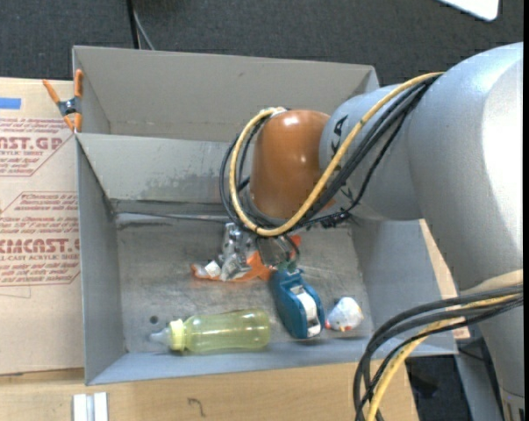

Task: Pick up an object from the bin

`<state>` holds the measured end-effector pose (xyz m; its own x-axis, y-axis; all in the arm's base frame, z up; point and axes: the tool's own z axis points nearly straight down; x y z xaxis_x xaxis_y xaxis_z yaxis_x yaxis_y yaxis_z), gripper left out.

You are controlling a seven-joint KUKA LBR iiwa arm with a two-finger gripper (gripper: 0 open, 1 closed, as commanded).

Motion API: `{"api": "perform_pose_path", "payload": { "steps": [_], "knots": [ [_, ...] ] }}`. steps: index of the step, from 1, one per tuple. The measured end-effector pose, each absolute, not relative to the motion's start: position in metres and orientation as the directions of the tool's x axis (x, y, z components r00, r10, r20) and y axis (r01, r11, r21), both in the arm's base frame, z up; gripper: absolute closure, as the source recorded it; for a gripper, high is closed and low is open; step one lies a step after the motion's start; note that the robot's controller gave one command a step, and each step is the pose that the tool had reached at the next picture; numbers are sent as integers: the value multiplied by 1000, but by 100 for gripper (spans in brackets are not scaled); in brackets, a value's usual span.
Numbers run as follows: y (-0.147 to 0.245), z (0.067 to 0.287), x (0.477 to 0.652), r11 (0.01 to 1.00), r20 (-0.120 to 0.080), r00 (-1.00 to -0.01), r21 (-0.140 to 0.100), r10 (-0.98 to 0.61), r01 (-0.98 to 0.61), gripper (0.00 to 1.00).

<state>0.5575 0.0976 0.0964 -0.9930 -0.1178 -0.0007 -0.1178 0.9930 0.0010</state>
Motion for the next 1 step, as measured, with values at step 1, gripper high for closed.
{"api": "perform_pose_path", "payload": {
  "steps": [1],
  "knots": [
    [98, 96, 557, 993, -1, -993, 1, -118, -118, 100]
  ]
}}
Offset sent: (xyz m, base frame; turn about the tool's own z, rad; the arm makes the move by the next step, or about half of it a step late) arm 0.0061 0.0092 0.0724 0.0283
